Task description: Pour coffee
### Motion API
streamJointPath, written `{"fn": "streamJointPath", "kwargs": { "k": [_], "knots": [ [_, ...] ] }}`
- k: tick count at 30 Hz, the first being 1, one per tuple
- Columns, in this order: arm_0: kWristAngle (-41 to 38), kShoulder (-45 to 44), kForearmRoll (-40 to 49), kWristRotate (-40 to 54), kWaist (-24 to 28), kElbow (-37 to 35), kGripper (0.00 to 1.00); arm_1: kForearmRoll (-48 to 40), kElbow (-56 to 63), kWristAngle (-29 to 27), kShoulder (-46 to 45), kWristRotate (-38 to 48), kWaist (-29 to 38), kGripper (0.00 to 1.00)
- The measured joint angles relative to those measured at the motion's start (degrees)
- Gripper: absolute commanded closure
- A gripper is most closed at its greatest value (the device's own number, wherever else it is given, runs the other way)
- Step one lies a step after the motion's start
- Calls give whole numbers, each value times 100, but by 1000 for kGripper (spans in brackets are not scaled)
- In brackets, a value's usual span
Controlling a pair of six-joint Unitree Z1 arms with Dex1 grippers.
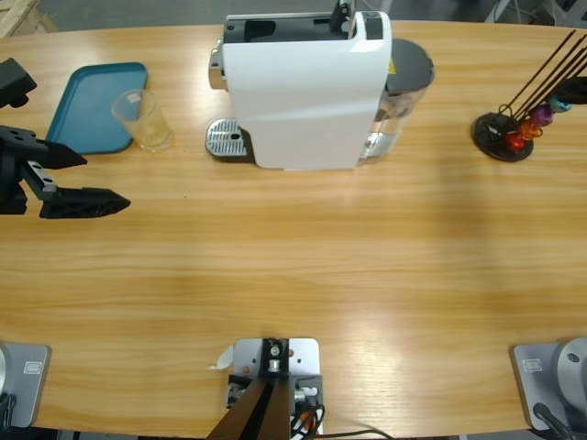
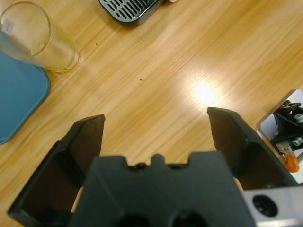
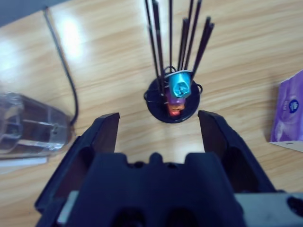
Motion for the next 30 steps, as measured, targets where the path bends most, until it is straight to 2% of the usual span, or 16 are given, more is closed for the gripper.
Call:
{"fn": "streamJointPath", "kwargs": {
  "k": [11, 30],
  "knots": [
    [0, -143, -849, -38, -3, 615, 69, -298, -1, 46, 425, -33, -578, 269],
    [52, -182, -981, -42, -3, 670, 69, -413, -71, 115, 859, -220, -709, 289]
  ]
}}
